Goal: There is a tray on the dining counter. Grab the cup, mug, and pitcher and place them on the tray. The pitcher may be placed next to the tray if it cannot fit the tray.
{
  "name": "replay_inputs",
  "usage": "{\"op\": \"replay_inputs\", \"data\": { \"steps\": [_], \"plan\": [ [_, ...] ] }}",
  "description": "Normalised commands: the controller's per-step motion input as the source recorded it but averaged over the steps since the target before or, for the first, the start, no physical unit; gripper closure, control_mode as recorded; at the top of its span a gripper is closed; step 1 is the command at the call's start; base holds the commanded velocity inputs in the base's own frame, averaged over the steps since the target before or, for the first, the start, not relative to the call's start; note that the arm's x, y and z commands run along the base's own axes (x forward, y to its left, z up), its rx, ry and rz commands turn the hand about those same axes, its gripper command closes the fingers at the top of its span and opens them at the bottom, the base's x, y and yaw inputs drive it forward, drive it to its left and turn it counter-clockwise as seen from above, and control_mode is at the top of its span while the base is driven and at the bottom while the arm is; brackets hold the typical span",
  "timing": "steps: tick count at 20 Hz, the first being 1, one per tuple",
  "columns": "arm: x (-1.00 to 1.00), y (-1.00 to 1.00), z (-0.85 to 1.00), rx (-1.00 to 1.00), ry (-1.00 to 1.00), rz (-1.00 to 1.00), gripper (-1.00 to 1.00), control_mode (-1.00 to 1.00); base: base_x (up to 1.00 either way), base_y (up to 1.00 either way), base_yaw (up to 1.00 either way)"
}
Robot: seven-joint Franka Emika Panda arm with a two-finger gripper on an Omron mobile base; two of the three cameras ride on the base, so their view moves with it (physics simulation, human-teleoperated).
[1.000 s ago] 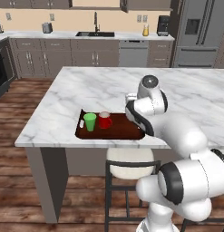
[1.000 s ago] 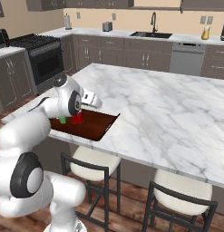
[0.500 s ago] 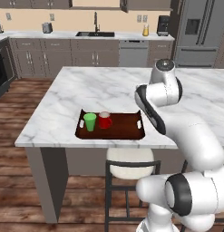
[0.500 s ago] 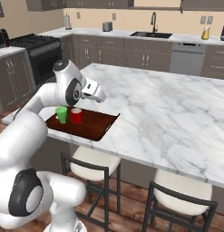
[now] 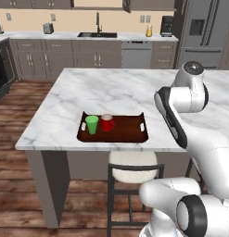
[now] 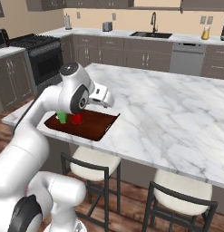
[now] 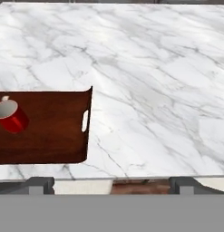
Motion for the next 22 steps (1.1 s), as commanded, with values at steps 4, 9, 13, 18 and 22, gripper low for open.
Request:
{"op": "replay_inputs", "data": {
  "steps": [4,9,13,18,22],
  "plan": [
    [-0.38,-0.1,0.09,0.0,0.0,0.05,-1.0,-1.0,0.0,0.0,0.0],
    [-0.41,0.0,0.03,0.0,0.0,0.01,-1.0,-1.0,0.0,0.0,0.0],
    [-0.29,0.0,0.01,0.0,0.0,0.0,-1.0,-1.0,0.0,0.0,0.0],
    [-0.24,0.0,0.0,0.0,0.01,0.0,-1.0,-1.0,0.0,0.0,0.0],
    [-0.11,0.0,0.0,0.0,0.0,0.0,-1.0,1.0,-0.21,0.0,0.0]
  ]
}}
